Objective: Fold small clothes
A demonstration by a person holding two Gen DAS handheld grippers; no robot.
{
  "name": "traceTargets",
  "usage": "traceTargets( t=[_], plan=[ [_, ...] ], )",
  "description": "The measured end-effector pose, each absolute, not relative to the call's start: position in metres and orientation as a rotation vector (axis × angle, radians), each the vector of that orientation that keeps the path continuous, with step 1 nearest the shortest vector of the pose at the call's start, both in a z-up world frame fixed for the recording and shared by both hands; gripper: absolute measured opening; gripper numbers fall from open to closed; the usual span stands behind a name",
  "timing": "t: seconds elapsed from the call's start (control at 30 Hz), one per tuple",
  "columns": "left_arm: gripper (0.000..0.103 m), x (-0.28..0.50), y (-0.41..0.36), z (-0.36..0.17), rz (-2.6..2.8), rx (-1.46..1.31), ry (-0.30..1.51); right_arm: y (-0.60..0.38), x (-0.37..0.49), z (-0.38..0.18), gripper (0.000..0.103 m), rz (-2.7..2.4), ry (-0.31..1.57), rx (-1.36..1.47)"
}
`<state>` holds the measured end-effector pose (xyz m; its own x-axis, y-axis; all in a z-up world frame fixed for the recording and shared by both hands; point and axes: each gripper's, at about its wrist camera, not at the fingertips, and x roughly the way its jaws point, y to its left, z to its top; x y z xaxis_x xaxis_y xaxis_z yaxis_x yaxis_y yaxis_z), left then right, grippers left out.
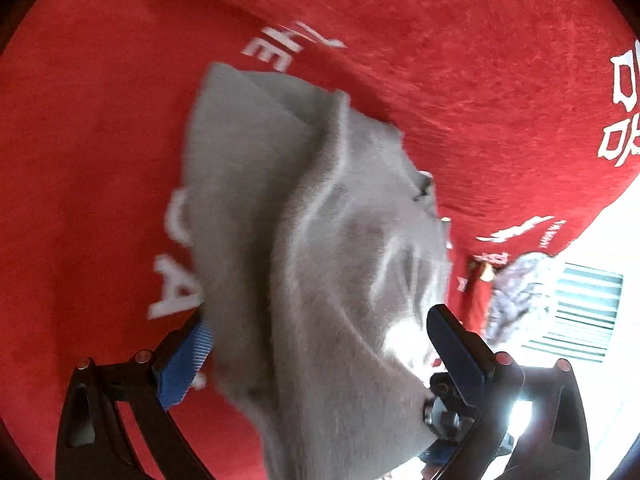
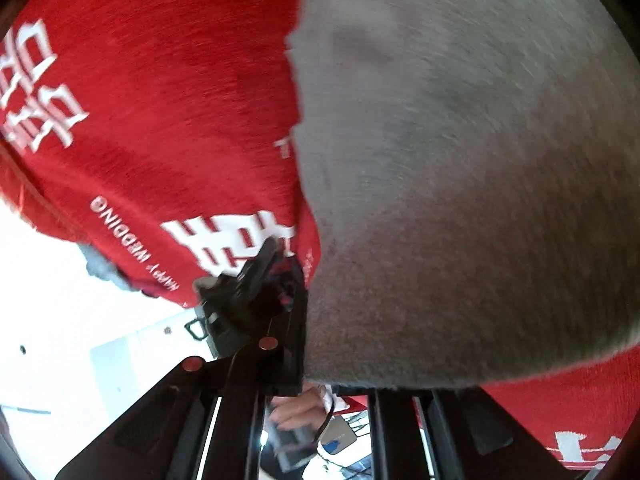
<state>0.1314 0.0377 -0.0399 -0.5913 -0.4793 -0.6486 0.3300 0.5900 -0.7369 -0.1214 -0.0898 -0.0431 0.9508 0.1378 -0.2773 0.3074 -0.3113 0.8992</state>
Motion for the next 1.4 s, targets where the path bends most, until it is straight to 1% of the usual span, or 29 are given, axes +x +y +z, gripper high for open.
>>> traceTargets(
  t=[0.17,0.27,0.33,0.37,0.4,0.47,0.5,0.53,0.6,0.67,0.7,0.73,0.8,0.83,0.87,0.9,0.93,1.0,1.1,1.17,1.2,1.3,1.4],
  plan=[
    [0.103,0.120,0.010,-0.037,-1.163,-0.096,1.899,-0.093,-0.118,-0.034,0.009,-0.143,0.339,1.864],
    [0.102,0.108,-0.007,-0.029,-1.205,-0.008,1.860,-0.090,-0.119,-0.035,0.009,-0.140,0.367,1.851],
    [0.095,0.100,-0.014,-0.026,-1.212,0.071,1.826,-0.087,-0.119,-0.037,0.009,-0.150,0.413,1.836],
    [0.089,0.098,-0.016,-0.027,-1.204,0.107,1.821,-0.084,-0.118,-0.037,0.009,-0.157,0.455,1.819],
    [0.088,0.096,-0.017,-0.028,-1.193,0.130,1.817,-0.081,-0.117,-0.037,0.009,-0.162,0.507,1.796],
    [0.088,0.096,-0.015,-0.031,-1.169,0.164,1.800,-0.077,-0.119,-0.035,0.009,-0.156,0.612,1.744],
    [0.088,0.096,-0.014,-0.031,-1.165,0.176,1.789,-0.075,-0.119,-0.034,0.011,-0.148,0.661,1.720],
    [0.088,0.095,-0.015,-0.032,-1.161,0.192,1.778,-0.072,-0.121,-0.033,0.013,-0.147,0.732,1.687],
    [0.088,0.093,-0.015,-0.033,-1.148,0.232,1.762,-0.070,-0.126,-0.032,0.014,-0.172,0.878,1.609],
    [0.088,0.091,-0.016,-0.034,-1.142,0.268,1.751,-0.073,-0.136,-0.029,0.022,-0.219,0.986,1.529],
    [0.085,0.091,-0.016,-0.034,-1.139,0.279,1.743,-0.078,-0.143,-0.026,0.037,-0.248,1.005,1.503],
    [0.078,0.090,-0.017,-0.032,-1.129,0.296,1.729,-0.083,-0.148,-0.022,0.045,-0.272,1.003,1.486],
    [0.056,0.088,-0.021,-0.033,-1.087,0.364,1.698,-0.099,-0.161,-0.010,0.045,-0.343,0.962,1.439],
    [0.050,0.088,-0.021,-0.033,-1.067,0.388,1.684,-0.109,-0.165,-0.004,0.042,-0.377,0.930,1.410],
    [0.040,0.088,-0.021,-0.033,-1.055,0.407,1.669,-0.117,-0.168,0.001,0.038,-0.407,0.906,1.382],
    [0.033,0.089,-0.020,-0.032,-1.053,0.413,1.661,-0.126,-0.169,0.005,0.023,-0.443,0.891,1.351],
    [0.029,0.089,-0.020,-0.030,-1.053,0.411,1.653,-0.135,-0.168,0.007,0.012,-0.486,0.896,1.316],
    [0.022,0.088,-0.020,-0.027,-1.047,0.420,1.633,-0.150,-0.161,0.004,0.008,-0.550,0.920,1.266],
    [0.019,0.085,-0.019,-0.018,-1.041,0.421,1.592,-0.159,-0.151,-0.005,0.007,-0.566,0.938,1.243],
    [0.019,0.084,-0.016,-0.007,-1.055,0.353,1.578,-0.160,-0.140,-0.019,0.007,-0.549,0.999,1.218],
    [0.019,0.083,-0.016,0.000,-1.061,0.321,1.568,-0.156,-0.136,-0.030,0.002,-0.527,1.029,1.208],
    [0.019,0.078,-0.022,0.020,-1.096,0.258,1.545,-0.145,-0.144,-0.033,0.002,-0.497,0.998,1.184],
    [0.019,0.059,-0.039,0.048,-1.164,0.258,1.483,-0.149,-0.158,-0.040,0.002,-0.445,0.950,1.282]
  ],
)
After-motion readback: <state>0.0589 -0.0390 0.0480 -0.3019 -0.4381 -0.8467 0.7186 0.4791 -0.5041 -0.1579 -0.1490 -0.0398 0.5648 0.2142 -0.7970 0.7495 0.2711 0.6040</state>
